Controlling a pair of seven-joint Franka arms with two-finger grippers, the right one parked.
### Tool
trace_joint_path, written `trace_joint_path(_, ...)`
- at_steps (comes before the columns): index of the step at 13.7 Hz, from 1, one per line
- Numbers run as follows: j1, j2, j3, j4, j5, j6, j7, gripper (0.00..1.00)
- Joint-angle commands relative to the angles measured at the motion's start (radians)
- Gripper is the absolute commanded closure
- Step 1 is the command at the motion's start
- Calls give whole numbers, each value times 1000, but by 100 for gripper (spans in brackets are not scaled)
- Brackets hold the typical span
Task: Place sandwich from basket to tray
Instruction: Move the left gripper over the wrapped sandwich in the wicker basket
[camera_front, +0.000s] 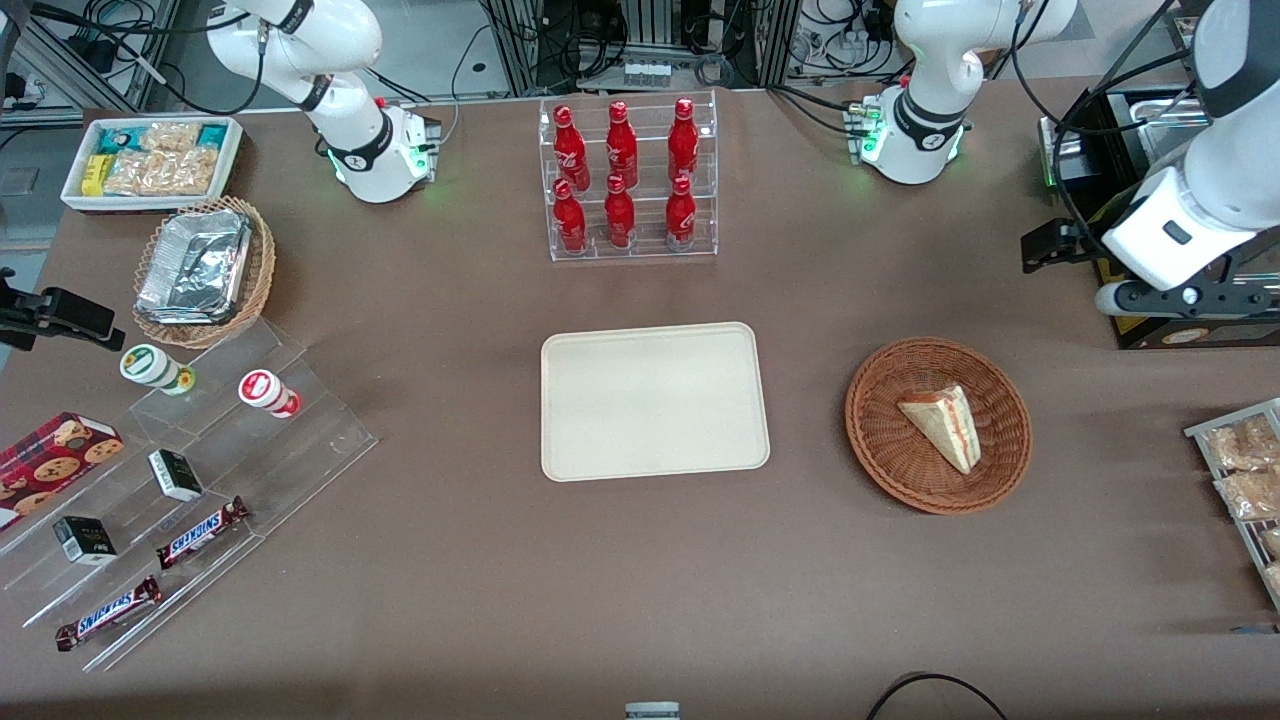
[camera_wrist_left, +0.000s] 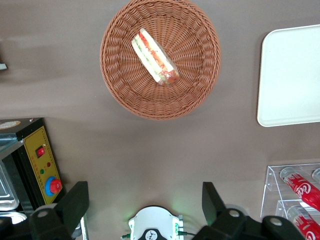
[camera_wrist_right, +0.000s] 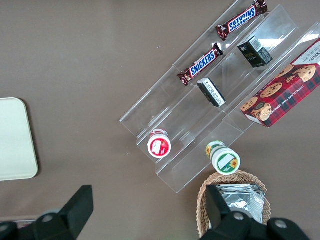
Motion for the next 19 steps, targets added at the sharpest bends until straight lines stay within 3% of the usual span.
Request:
trace_joint_path(1, 3, -13, 2, 7, -12, -14, 16, 0)
trace_joint_path(7, -3, 32, -5, -71, -6, 70, 16, 0)
trace_joint_path(12, -6, 32, -5, -247, -6, 277, 14, 0)
trace_joint_path(16, -6, 44, -5, -439, -1, 546, -1, 0)
trace_joint_path(19, -6, 64, -3, -499, -2, 665, -4, 0)
